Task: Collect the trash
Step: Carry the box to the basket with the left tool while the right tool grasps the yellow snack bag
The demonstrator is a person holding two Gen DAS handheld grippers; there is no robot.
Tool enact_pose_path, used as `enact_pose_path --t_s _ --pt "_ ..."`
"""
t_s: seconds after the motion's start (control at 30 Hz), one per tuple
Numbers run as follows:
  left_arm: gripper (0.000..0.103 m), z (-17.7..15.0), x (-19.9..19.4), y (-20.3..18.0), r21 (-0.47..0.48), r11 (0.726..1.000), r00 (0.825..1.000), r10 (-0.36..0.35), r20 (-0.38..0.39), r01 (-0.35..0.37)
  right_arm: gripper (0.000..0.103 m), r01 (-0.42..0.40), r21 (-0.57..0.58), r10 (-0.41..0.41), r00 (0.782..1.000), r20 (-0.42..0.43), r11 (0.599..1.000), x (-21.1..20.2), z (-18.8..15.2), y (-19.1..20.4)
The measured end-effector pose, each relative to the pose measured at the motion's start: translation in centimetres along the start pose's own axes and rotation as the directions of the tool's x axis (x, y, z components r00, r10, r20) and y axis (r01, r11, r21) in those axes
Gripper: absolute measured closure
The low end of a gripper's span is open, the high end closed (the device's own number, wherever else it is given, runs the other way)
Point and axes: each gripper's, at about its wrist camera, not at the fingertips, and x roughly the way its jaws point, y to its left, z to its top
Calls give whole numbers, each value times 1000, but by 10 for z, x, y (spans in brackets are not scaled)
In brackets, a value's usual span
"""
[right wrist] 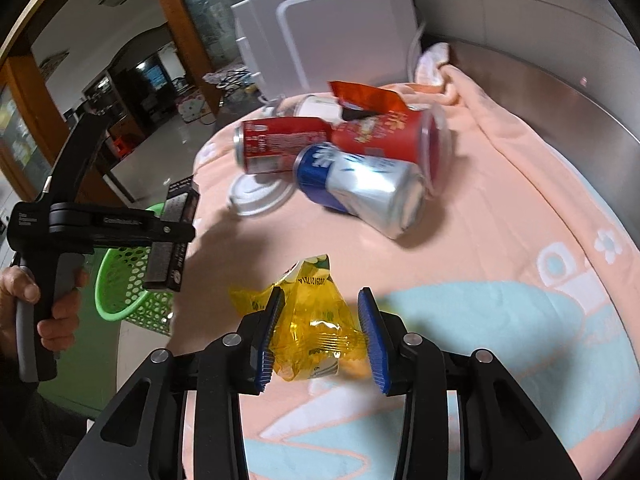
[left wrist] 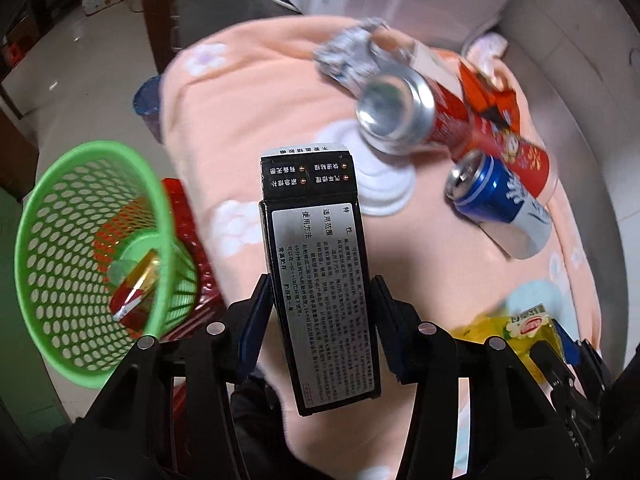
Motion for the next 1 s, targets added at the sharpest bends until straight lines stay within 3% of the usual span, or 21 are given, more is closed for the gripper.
enact_pose_path --t_s 0.3,0.63,0.77,1.0 --pt "54 -12 -41 42 -78 997 997 33 69 -27 68 -28 -57 28 1000 1 998 9 14 27" --pt "54 -13 -54 80 -144 988 993 69 97 -55 65 -47 -93 38 995 -94 995 23 -1 31" --pt "54 -14 -57 90 -159 985 991 83 102 -66 33 -35 -128 19 992 -121 991 23 -8 33" --pt "54 -15 -59 97 -168 983 990 96 102 -78 23 -61 -208 22 982 -185 976 27 -14 39"
